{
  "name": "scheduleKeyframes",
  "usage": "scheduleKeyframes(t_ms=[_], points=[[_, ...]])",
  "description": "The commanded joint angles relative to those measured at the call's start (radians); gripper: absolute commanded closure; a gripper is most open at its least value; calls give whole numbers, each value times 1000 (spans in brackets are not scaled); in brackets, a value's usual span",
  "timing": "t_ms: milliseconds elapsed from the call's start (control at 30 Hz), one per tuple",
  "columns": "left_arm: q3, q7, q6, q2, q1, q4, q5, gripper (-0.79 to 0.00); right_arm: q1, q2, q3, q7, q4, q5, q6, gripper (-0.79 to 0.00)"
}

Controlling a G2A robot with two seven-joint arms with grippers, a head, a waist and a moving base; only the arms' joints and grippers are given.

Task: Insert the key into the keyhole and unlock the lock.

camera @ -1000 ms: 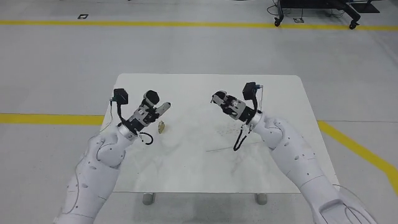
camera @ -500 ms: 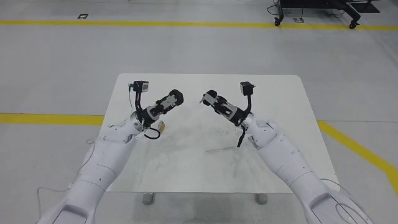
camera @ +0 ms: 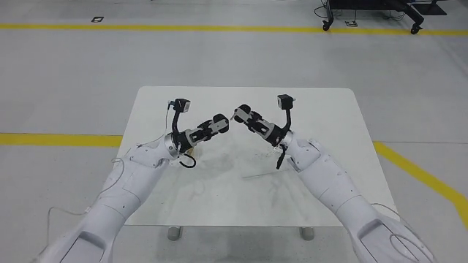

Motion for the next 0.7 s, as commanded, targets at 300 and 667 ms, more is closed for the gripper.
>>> scheduleKeyframes(t_ms=[300, 667], points=[[18, 0, 0, -3, -19, 34, 6, -234, 16, -13, -12, 43, 25, 20, 0, 0], [29, 0, 0, -9, -28, 61, 11, 0, 27, -24, -20, 55, 43, 1, 0, 0]])
